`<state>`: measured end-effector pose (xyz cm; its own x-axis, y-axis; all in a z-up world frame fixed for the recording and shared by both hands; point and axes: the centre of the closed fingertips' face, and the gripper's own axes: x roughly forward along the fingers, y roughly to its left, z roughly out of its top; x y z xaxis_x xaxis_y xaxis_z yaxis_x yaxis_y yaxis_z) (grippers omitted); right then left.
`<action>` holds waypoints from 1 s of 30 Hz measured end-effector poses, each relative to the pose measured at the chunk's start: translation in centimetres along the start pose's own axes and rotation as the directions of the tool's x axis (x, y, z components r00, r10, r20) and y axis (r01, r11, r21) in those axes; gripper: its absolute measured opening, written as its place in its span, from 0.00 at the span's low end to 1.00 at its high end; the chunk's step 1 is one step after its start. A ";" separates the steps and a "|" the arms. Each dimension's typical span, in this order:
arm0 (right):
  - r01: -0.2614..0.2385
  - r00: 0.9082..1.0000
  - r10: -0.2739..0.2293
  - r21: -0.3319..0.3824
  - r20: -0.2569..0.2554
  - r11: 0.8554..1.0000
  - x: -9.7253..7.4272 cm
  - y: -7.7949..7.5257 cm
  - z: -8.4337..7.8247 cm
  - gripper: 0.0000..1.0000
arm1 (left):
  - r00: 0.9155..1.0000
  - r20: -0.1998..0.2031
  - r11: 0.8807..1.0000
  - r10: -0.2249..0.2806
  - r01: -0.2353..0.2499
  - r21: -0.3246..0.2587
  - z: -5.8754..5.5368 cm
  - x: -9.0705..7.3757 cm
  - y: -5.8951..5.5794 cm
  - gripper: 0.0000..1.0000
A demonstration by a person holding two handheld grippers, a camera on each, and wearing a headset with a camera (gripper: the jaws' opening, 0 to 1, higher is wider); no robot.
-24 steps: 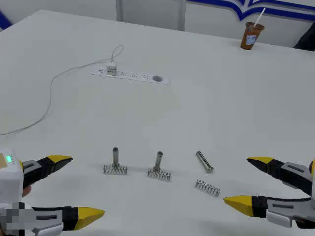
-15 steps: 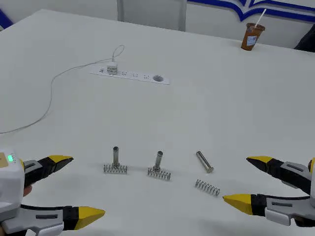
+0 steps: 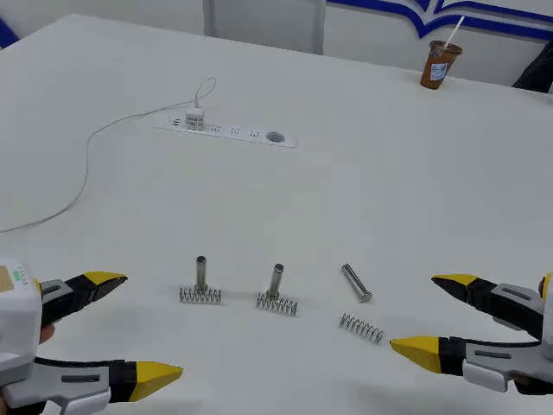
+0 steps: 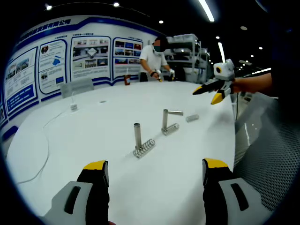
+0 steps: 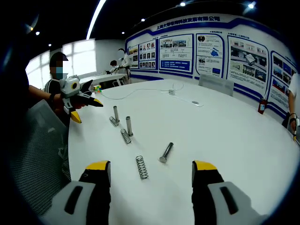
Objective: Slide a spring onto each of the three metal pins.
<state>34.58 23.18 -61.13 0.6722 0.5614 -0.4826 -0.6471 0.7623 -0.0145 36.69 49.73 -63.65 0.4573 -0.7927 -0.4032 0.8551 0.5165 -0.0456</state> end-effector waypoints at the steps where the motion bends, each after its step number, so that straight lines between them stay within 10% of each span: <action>1: 0.001 1.000 -0.001 0.002 0.000 1.000 0.0 0.0 0.0 0.71 | 1.000 0.002 1.000 0.000 0.000 -0.002 0.0 0.0 0.0 0.84; 30: 0.023 0.997 -0.021 0.030 -0.070 0.999 3.1 -2.6 1.6 0.62 | 1.000 -0.009 1.000 -0.005 0.005 -0.002 0.3 0.1 -0.1 0.83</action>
<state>38.97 23.44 -61.17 0.6589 0.5212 -0.5424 -0.6201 0.7845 0.0006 36.75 49.51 -63.39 0.4505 -0.7923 -0.4115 0.8571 0.5129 -0.0492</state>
